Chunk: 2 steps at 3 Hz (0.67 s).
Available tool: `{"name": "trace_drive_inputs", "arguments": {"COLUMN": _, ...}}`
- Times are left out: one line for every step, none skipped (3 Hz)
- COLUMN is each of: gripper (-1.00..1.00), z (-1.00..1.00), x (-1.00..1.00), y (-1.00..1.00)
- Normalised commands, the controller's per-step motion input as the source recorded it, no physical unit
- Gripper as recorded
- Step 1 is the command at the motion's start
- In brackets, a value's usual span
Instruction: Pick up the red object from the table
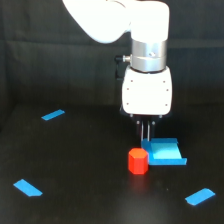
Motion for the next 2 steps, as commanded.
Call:
{"name": "trace_drive_inputs", "arguments": {"gripper": 0.91, "z": -0.07, "x": 0.06, "y": 0.10}}
{"name": "trace_drive_inputs", "arguments": {"gripper": 1.00, "z": 0.00, "x": -0.06, "y": 0.00}}
